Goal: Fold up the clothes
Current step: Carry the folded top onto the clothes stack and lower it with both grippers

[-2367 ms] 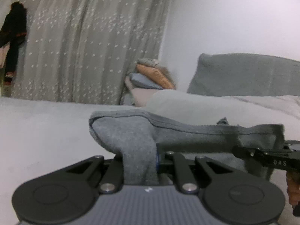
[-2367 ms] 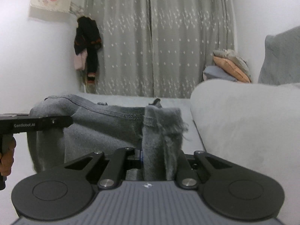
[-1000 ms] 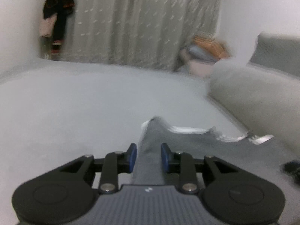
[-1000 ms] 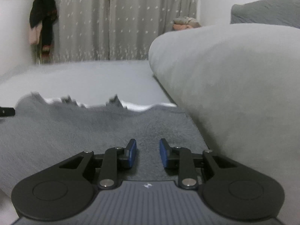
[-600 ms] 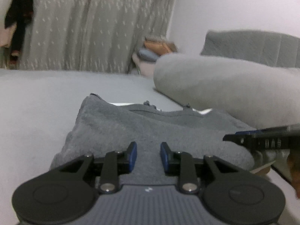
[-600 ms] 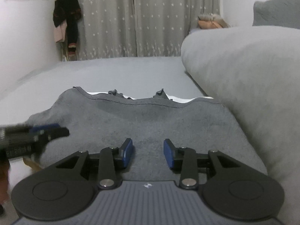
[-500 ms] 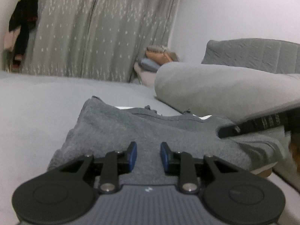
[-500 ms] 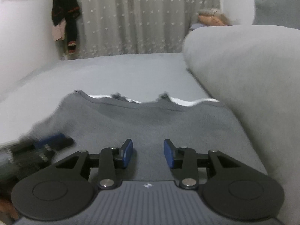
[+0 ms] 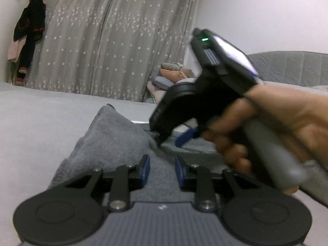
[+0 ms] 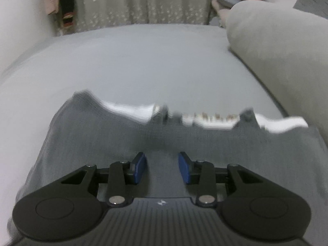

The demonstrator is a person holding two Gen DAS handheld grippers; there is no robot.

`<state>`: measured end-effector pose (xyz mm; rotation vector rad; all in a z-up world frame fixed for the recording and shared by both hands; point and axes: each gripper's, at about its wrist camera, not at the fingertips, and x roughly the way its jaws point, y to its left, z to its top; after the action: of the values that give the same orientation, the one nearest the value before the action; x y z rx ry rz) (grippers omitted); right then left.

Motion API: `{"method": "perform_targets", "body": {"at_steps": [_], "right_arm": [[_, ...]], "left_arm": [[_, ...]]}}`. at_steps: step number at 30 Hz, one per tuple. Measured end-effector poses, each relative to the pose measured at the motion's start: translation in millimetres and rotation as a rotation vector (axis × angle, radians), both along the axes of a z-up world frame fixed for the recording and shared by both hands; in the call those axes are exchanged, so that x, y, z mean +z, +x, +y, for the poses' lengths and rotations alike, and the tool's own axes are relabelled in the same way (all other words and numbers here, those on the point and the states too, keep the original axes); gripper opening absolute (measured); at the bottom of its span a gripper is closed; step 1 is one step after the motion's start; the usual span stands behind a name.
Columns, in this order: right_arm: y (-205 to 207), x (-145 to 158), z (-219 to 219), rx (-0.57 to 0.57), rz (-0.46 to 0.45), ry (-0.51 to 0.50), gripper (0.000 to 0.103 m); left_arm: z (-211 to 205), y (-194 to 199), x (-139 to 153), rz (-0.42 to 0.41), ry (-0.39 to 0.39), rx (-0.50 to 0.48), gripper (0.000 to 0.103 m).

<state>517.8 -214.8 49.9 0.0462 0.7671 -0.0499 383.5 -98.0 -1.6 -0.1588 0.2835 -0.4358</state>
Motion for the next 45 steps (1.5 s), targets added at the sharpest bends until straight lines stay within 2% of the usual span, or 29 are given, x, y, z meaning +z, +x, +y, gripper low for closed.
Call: {"method": "perform_targets", "body": {"at_steps": [4,8,11,13,14,17,21,24,26,27,29,32,35,38,41,42,45], "right_arm": [[-4.7,8.9,-2.2,-0.03,-0.095,0.004,0.038],[-27.9,26.5,-8.4,-0.028,-0.126,0.037,0.038],[-31.3,29.4,11.2,0.072,-0.005,0.052,0.038],[-28.7,26.4,31.7,0.145,0.038,0.042,0.036],[-24.9,22.6,40.3,0.154,0.05,0.018,0.029],[-7.9,13.6,54.9,0.143,0.033,-0.021,0.021],[1.2,14.5,51.6,0.092,-0.084,-0.007,0.021],[-8.9,21.4,46.7,0.084,-0.15,-0.002,0.025],[-25.2,34.1,36.6,0.105,-0.175,-0.045,0.037],[-31.6,38.2,28.4,0.105,-0.173,-0.069,0.041],[-41.3,42.2,8.8,0.091,-0.159,-0.113,0.041],[-48.4,39.3,-30.1,0.024,-0.133,-0.161,0.041],[-54.1,23.6,-73.7,-0.078,-0.105,-0.147,0.041],[-56.6,7.2,-107.6,-0.193,-0.076,-0.064,0.04],[-75.6,19.8,-108.5,-0.159,-0.109,-0.044,0.04],[-86.2,28.2,-106.8,-0.134,-0.127,-0.05,0.041],[-127.0,51.6,-105.5,-0.077,-0.178,-0.045,0.044]], "left_arm": [[10.3,-0.2,1.1,0.0,-0.051,-0.029,0.027],[40.0,1.9,9.2,0.031,-0.199,-0.035,0.026],[58.9,8.0,7.2,0.107,-0.298,-0.058,0.023],[63.1,14.6,4.9,0.158,-0.308,-0.092,0.022],[65.1,17.7,3.8,0.181,-0.313,-0.108,0.022],[67.5,22.8,-0.5,0.207,-0.312,-0.126,0.02],[66.6,25.8,-0.9,0.212,-0.291,-0.155,0.02],[68.9,28.3,2.6,0.197,-0.316,-0.161,0.02],[70.1,24.5,6.8,0.16,-0.334,-0.139,0.021],[69.5,21.7,8.2,0.14,-0.324,-0.126,0.021],[68.5,16.0,8.5,0.112,-0.304,-0.106,0.021],[65.9,23.8,5.8,0.132,-0.277,-0.106,0.021],[61.2,24.8,4.1,0.129,-0.236,-0.099,0.021],[57.4,20.4,4.4,0.113,-0.198,-0.088,0.021],[55.8,8.7,9.2,0.116,-0.194,-0.053,0.022],[54.2,4.3,13.2,0.118,-0.191,-0.044,0.027],[40.6,-8.2,32.2,0.087,-0.112,-0.061,0.032]]}}
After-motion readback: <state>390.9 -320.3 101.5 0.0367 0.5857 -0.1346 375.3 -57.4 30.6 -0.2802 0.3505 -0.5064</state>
